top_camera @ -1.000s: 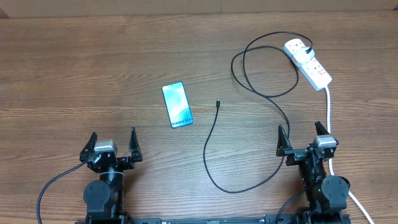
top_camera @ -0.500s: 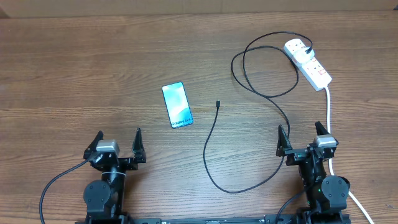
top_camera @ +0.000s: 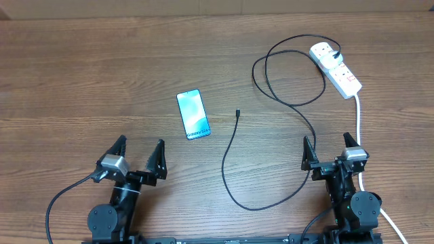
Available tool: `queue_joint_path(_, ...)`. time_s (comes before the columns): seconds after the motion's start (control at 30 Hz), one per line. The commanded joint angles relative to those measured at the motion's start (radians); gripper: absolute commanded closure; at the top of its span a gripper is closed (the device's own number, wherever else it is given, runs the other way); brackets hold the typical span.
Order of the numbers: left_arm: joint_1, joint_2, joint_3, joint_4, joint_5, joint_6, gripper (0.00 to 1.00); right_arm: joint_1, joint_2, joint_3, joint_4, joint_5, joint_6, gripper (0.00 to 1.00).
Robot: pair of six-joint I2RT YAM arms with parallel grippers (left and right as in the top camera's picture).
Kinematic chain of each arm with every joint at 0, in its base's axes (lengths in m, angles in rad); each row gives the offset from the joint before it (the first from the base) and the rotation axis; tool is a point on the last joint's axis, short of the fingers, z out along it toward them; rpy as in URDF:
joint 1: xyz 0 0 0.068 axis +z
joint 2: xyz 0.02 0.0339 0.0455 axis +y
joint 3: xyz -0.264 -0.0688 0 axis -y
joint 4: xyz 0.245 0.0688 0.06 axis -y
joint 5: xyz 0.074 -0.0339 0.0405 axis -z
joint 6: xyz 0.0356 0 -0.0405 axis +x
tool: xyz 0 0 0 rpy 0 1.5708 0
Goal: Plug charger to phone and switch on socket
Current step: 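Raise the left arm and move the left gripper toward the phone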
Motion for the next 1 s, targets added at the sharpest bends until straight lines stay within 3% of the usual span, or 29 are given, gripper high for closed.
queue_joint_path(0.0,0.008,-0.010,0.023,0.024,0.100,-0.021,0.00,-0.001,-0.007,-0.010,0.005,0.009,0.006,0.00)
queue_joint_path(0.2,0.008,-0.009,0.126,0.005,0.111,0.022,0.00,-0.001,-0.007,-0.010,0.005,0.009,0.006,0.00)
queue_joint_path(0.4,0.008,0.078,0.340,-0.164,0.110,0.162,0.00,-0.001,-0.007,-0.010,0.005,0.009,0.006,0.00)
queue_joint_path(0.73,0.008,0.488,0.786,-0.572,0.180,0.276,0.00,-0.001,-0.007,-0.010,0.005,0.009,0.006,0.00)
queue_joint_path(0.97,0.008,0.678,0.963,-0.694,0.333,0.306,0.00,-0.001,-0.007,-0.010,0.006,0.009,0.006,0.00)
